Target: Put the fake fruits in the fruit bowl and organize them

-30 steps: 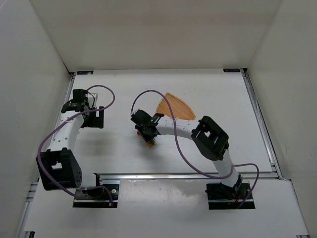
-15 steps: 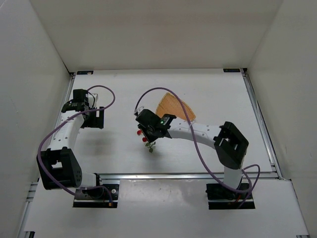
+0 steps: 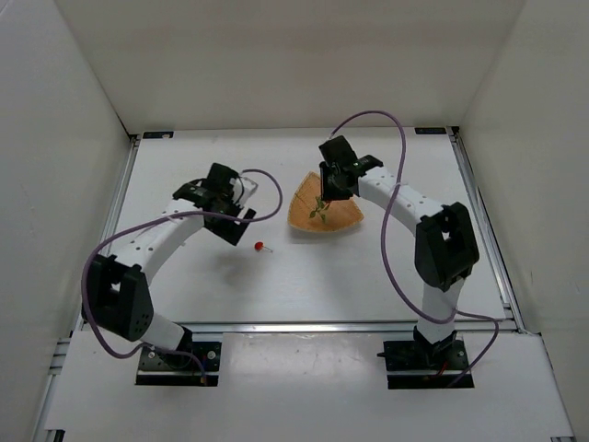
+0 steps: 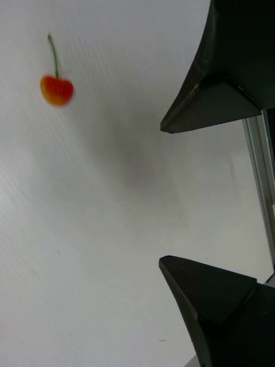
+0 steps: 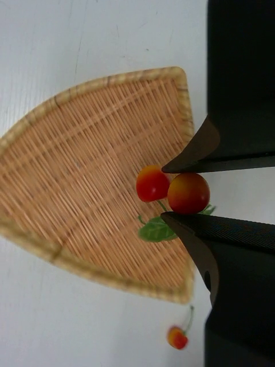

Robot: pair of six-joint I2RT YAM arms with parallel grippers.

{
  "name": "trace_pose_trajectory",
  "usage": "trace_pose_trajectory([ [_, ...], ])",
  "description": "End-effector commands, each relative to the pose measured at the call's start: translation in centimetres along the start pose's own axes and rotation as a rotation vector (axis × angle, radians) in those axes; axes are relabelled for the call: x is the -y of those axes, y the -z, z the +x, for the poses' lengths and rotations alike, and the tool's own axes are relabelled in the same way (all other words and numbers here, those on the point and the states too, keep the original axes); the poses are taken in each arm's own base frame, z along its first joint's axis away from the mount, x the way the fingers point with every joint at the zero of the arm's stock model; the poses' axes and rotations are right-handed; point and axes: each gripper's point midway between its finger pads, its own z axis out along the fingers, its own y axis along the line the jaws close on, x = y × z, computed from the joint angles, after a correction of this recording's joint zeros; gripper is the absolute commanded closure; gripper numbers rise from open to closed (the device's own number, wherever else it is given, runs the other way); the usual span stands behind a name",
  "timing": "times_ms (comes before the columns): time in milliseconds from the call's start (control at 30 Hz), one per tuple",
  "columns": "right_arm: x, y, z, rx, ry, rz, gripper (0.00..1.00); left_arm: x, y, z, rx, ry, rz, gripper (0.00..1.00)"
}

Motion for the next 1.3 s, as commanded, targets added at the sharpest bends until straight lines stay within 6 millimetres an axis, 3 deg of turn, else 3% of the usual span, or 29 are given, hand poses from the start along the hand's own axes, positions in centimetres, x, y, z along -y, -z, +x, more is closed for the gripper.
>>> trace_pose_trajectory([
  [0,-0.3,-1.3,0.1,-0.075,-0.069,-0.057,0.78,2.7,0.0,-2.3,0.02,-0.166,-0.009,0.0],
  [33,0.5,-1.9,-0.7,-0.074,-0.115,-0.054,0.7,3.3,-0.1,-2.9,0.032,-0.189,-0.016,0.0],
  [67,0.7,-2.1,-1.0,-0.077,-0.135,-0.06,0.42,4.0,-0.4,-3.2,0.034,-0.229,-0.014,0.0],
  [100,1.0,-2.0,-1.5,-0.07,-0.146,-0.066,0.33,5.5,-0.9,-3.3,0.029,-0.283,-0.003,0.0],
  [167,1.4,-2.1,-2.0,-0.081,-0.177,-0.084,0.18,6.6,-1.3,-4.1,0.043,-0.347,-0.001,0.0],
  [200,1.4,-2.1,-1.8,-0.091,-0.177,-0.08,0.16,7.4,-1.7,-4.2,0.043,-0.364,0.007,0.0],
  [300,1.7,0.0,-2.5,-0.049,-0.169,-0.086,0.12,9.6,-3.4,-4.5,0.02,-0.458,0.031,0.0],
  [433,2.4,3.1,-2.5,0.004,-0.172,-0.084,0.12,9.5,-5.7,-4.8,-0.025,-0.493,-0.025,0.01],
  [667,4.5,7.3,-1.8,0.087,-0.226,-0.061,0.12,10.2,-8.5,-4.9,-0.086,-0.518,-0.017,0.25],
  [800,5.0,9.8,-2.7,0.157,-0.249,-0.071,0.12,10.2,-9.3,-4.3,-0.111,-0.516,-0.008,0.41],
  [933,5.7,10.7,-2.7,0.188,-0.254,-0.044,0.12,10.6,-9.9,-3.0,-0.144,-0.523,0.023,0.47],
  [967,5.7,10.7,-2.7,0.188,-0.254,-0.044,0.12,10.6,-10.0,-2.9,-0.144,-0.513,0.037,0.58],
  [1033,6.0,10.8,-2.6,0.193,-0.255,-0.031,0.14,10.7,-10.4,-2.5,-0.158,-0.493,0.037,0.68],
  [1167,6.4,10.8,-1.9,0.19,-0.255,-0.02,0.14,10.5,-10.6,-2.7,-0.161,-0.476,0.034,0.68],
  [1267,6.5,10.7,-1.4,0.181,-0.254,-0.016,0.14,10.2,-9.6,-3.6,-0.124,-0.455,0.019,0.71],
])
